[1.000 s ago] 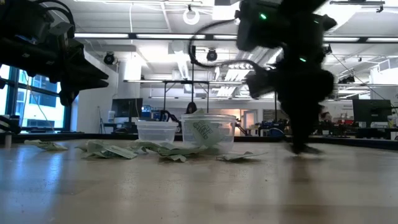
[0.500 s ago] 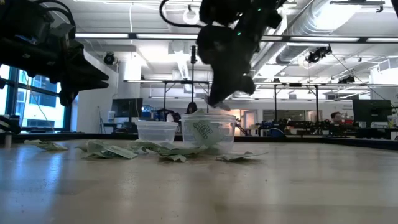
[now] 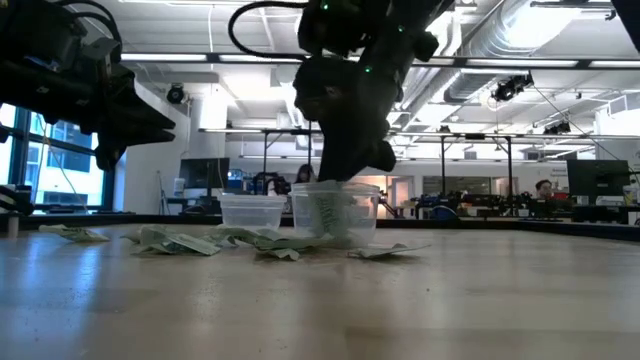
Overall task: Pick and place items into bin
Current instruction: Put the light green stevia packet into the transparent bin
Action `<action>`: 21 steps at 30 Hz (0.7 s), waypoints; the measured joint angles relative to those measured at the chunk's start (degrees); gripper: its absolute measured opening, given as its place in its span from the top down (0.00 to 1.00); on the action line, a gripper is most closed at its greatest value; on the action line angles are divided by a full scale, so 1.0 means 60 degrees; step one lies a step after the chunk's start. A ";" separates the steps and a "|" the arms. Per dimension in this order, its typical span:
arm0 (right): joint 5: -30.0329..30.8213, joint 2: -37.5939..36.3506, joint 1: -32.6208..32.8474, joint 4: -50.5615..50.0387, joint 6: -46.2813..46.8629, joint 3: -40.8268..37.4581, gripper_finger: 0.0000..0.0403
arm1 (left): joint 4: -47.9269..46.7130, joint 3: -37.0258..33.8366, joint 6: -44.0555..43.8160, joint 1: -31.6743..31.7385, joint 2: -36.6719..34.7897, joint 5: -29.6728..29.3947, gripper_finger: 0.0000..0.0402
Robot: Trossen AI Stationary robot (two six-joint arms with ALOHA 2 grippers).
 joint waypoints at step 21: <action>0.0134 -0.0516 0.0111 -0.0217 -0.1513 0.0019 0.59 | 0.0003 0.0000 0.0026 0.0000 0.0000 0.0001 0.68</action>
